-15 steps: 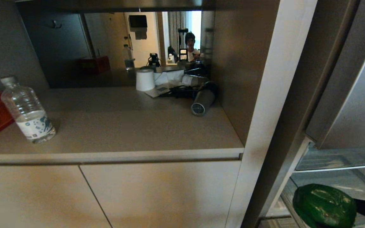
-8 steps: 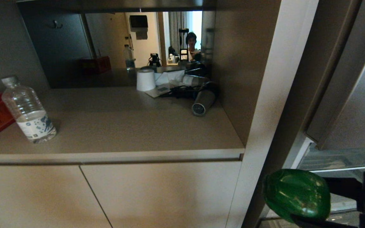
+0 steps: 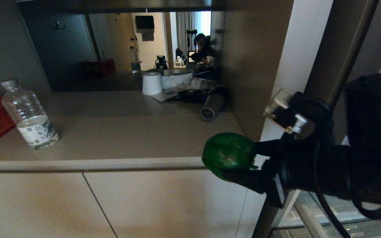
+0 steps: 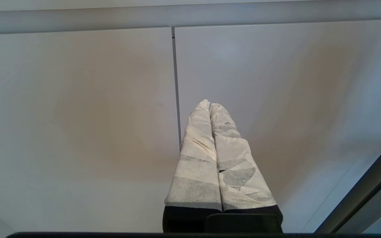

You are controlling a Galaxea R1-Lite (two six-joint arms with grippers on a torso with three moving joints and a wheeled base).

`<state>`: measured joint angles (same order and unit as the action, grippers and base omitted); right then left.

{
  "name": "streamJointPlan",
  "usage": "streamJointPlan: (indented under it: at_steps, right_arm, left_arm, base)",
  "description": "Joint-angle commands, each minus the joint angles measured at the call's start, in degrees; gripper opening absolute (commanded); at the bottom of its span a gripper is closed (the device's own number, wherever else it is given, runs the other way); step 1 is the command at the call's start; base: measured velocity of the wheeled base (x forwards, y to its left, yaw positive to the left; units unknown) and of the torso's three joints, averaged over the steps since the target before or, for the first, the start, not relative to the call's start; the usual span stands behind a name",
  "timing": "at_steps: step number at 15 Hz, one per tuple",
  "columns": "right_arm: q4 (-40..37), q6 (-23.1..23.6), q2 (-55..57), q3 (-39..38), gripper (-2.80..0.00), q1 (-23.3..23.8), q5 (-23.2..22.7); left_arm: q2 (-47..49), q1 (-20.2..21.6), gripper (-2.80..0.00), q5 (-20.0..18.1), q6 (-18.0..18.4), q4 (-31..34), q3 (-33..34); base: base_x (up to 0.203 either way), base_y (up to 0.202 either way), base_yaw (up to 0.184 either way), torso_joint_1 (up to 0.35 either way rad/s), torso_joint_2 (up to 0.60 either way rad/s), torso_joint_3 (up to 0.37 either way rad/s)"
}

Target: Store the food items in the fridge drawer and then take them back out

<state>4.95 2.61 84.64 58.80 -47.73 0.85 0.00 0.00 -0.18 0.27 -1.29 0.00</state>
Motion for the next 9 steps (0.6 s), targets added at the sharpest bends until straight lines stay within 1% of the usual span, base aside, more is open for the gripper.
streamJointPlan:
  at_steps: [1, 3, 5, 7, 9]
  right_arm:
    - [-0.01, -3.57, 8.37, 5.81, -2.80, -0.90, 1.92]
    - [-0.02, -6.48, 13.69, 10.11, -2.80, -1.03, 7.91]
    - [-0.03, -7.29, 18.52, 15.03, -2.80, -1.08, 14.54]
    - [-0.03, -7.67, 22.14, 19.96, -2.80, -0.91, 17.92]
    - [-0.09, -9.18, 25.89, 24.38, -2.80, -0.55, 21.98]
  left_arm:
    - [0.09, 0.00, -2.80, 0.01, 0.00, -0.03, 0.62]
    - [0.09, 0.00, -2.80, 0.01, 0.00, -0.03, 0.62]
    - [0.09, 0.00, -2.80, 0.01, 0.00, -0.03, 0.62]
    - [0.09, 0.00, -2.80, 0.01, 0.00, -0.03, 0.62]
    - [0.09, 0.00, -2.80, 0.01, 0.00, -0.03, 0.62]
  base:
    - [0.000, 0.000, 0.000, 0.000, 0.00, 0.000]
    - [0.000, 0.000, 0.000, 0.000, 0.00, 0.000]
    - [0.000, 0.000, 0.000, 0.000, 0.00, 0.000]
    - [0.000, 0.000, 0.000, 0.000, 0.00, 0.000]
    - [0.000, 0.000, 0.000, 0.000, 0.00, 0.000]
